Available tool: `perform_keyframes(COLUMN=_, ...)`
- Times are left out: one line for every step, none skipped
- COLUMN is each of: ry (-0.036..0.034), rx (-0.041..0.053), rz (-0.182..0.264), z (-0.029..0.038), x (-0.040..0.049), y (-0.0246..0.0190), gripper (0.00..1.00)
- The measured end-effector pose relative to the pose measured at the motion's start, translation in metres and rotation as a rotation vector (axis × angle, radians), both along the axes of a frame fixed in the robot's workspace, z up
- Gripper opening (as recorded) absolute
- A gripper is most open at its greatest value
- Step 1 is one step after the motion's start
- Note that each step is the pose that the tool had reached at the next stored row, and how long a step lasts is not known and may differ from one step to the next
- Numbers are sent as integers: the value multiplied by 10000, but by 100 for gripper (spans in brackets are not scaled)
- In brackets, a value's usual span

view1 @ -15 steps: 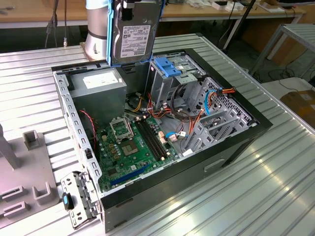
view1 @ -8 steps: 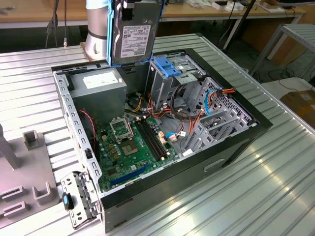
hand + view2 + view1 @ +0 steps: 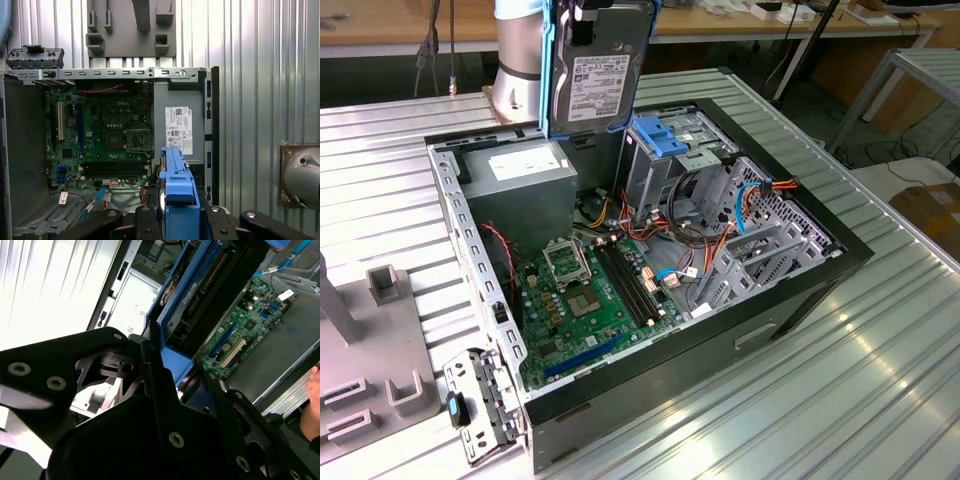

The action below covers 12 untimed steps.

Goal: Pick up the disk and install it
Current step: 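Insert the disk into the insertion slot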

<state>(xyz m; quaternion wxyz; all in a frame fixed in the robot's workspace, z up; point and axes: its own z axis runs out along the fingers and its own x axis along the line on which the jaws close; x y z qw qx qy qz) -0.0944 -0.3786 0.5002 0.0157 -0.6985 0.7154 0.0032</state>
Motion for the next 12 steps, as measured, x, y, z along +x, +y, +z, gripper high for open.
perform_keyframes(ry=0, rx=-2, rz=0, z=0, x=1, y=-18, gripper=37)
perform_keyframes(ry=0, rx=-11, rz=0, z=-1, x=2, y=-67, gripper=37)
perform_keyframes(ry=1, rx=-20, rz=-1, z=-1, x=2, y=-121, gripper=37)
perform_keyframes(ry=1, rx=-36, rz=0, z=-3, x=2, y=-218, gripper=37)
perform_keyframes(ry=0, rx=-40, rz=0, z=-6, x=2, y=-273, gripper=37)
perform_keyframes(ry=0, rx=-41, rz=0, z=-8, x=2, y=-303, gripper=37)
perform_keyframes(ry=0, rx=-43, rz=0, z=-9, x=2, y=-336, gripper=37)
perform_keyframes(ry=0, rx=-50, rz=-1, z=-13, x=2, y=-417, gripper=37)
perform_keyframes(ry=1, rx=-57, rz=0, z=-14, x=2, y=-482, gripper=37)
perform_keyframes(ry=0, rx=-57, rz=0, z=-15, x=2, y=-515, gripper=37)
perform_keyframes(ry=0, rx=-59, rz=0, z=-15, x=2, y=-536, gripper=37)
perform_keyframes(ry=1, rx=-61, rz=0, z=-16, x=2, y=-603, gripper=37)
